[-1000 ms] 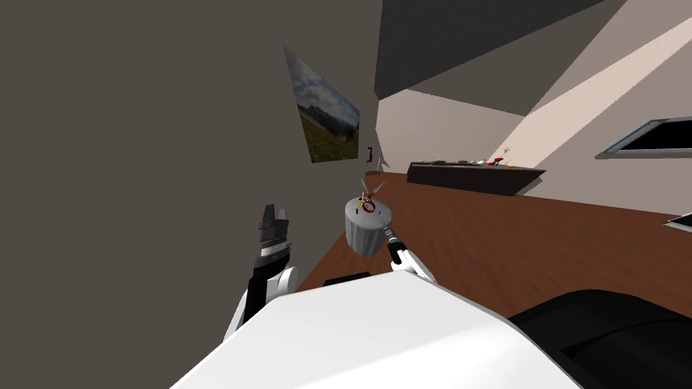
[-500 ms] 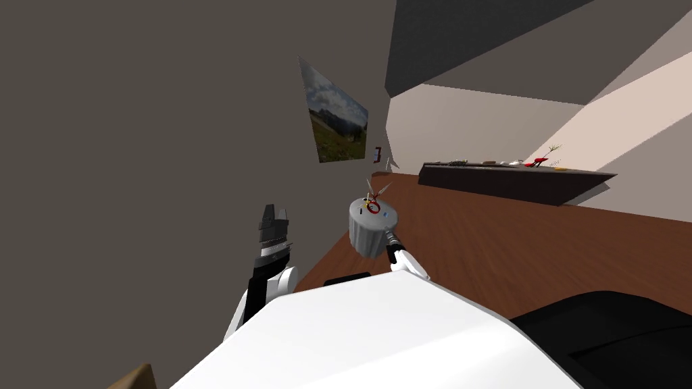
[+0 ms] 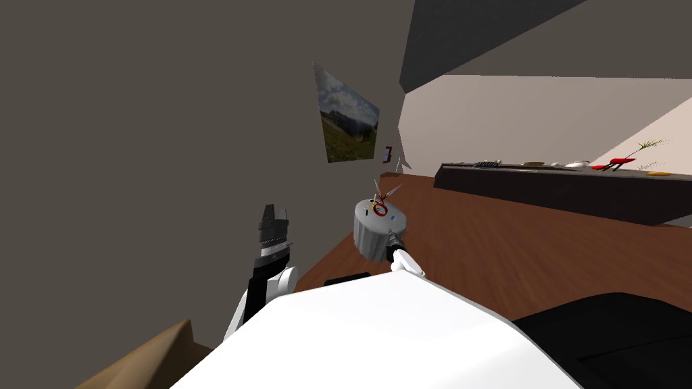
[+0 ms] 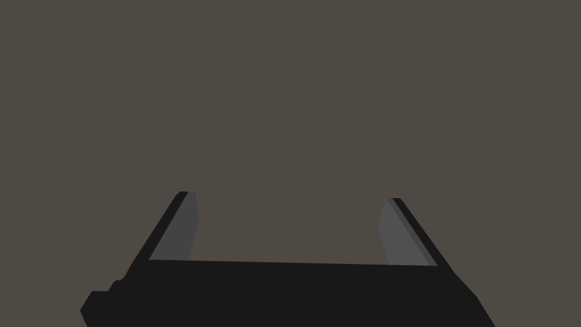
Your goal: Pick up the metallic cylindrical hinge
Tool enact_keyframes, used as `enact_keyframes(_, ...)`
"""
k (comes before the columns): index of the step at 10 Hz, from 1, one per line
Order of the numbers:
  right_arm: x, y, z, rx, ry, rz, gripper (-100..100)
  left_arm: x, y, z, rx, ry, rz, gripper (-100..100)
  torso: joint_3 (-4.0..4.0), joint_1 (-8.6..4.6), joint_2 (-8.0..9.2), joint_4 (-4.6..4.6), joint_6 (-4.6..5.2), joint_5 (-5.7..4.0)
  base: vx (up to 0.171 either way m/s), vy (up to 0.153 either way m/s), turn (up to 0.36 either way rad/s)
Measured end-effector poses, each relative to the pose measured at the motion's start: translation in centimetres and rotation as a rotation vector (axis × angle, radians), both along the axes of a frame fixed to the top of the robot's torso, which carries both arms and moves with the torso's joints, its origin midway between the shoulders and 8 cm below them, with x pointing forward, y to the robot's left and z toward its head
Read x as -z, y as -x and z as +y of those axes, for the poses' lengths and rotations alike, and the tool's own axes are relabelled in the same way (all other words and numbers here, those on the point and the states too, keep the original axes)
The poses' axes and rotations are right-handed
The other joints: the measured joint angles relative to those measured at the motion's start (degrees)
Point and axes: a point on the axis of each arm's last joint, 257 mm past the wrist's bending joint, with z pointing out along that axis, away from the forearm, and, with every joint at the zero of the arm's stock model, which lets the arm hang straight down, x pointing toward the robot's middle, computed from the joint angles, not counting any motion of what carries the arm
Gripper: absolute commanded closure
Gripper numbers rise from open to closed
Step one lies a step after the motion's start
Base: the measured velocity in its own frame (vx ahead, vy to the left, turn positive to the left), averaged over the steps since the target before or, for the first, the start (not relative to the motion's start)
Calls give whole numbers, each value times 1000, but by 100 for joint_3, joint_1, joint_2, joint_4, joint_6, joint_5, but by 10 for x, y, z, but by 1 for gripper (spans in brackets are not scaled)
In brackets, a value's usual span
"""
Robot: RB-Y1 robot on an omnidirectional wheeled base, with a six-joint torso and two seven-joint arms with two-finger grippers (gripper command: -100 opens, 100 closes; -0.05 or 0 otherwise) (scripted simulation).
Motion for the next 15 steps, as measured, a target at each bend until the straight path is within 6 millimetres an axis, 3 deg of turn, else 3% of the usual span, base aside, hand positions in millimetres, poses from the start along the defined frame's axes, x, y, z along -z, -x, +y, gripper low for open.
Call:
enact_keyframes(9, 22, 18, -44, 108, 205, 129, -100, 0, 0, 0, 0, 0, 0, 0, -10, -1, -17, -4, 2, 0, 42, -17, 157)
enact_keyframes(15, 27, 25, -58, 153, 333, 195, -100, 0, 0, 0, 0, 0, 0, 0, -15, 1, -26, -6, 3, 0, 75, -24, 146)
